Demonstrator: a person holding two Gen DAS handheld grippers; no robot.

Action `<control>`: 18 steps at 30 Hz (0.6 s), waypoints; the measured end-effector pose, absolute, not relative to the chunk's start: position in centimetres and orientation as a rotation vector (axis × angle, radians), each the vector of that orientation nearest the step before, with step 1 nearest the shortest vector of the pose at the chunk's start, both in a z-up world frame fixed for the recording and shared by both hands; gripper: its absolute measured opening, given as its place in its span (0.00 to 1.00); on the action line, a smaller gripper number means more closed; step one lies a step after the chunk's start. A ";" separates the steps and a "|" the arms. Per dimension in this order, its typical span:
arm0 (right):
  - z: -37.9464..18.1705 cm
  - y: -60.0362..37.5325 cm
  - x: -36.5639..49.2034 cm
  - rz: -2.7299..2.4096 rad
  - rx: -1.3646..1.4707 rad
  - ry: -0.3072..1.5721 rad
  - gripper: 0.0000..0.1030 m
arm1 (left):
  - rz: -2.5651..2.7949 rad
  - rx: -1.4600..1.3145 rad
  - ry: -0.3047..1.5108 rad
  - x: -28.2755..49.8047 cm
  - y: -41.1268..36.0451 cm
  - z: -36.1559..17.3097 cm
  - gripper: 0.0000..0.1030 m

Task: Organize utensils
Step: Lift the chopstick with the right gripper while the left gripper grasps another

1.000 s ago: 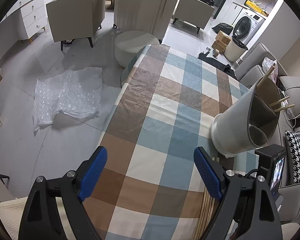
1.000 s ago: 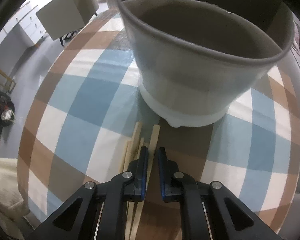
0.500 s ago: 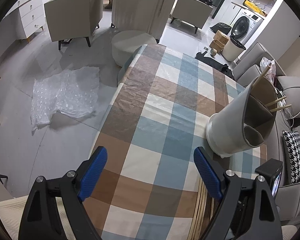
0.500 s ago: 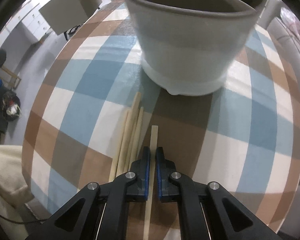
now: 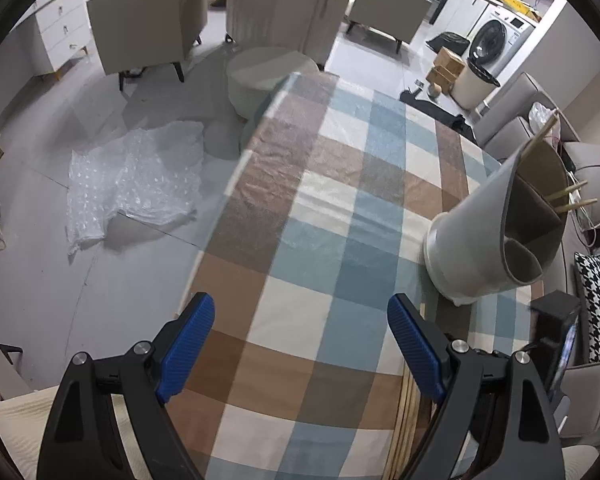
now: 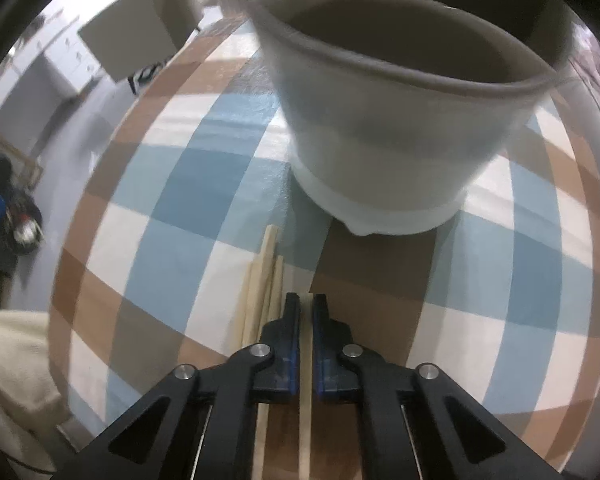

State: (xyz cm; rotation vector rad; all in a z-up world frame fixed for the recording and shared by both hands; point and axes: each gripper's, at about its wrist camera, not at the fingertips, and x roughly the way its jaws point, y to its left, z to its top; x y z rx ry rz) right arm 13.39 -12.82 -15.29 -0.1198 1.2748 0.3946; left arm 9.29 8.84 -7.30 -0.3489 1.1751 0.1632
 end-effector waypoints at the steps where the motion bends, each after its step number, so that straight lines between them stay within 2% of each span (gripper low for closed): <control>1: -15.1 -13.4 13.3 0.391 -0.089 1.271 0.05 | 0.167 -0.338 1.183 9.3 8.6 -7.5 0.83; 10: -12.2 -23.2 13.4 0.321 0.366 1.205 0.05 | 0.085 -0.248 1.349 9.4 4.2 -11.7 0.83; 16: -13.1 -29.2 13.1 0.248 0.658 1.189 0.04 | 0.053 -0.161 1.433 9.2 0.9 -13.9 0.83; 18: -13.4 -30.6 12.9 0.227 0.742 1.178 0.00 | 0.061 -0.143 1.452 9.2 0.4 -14.2 0.83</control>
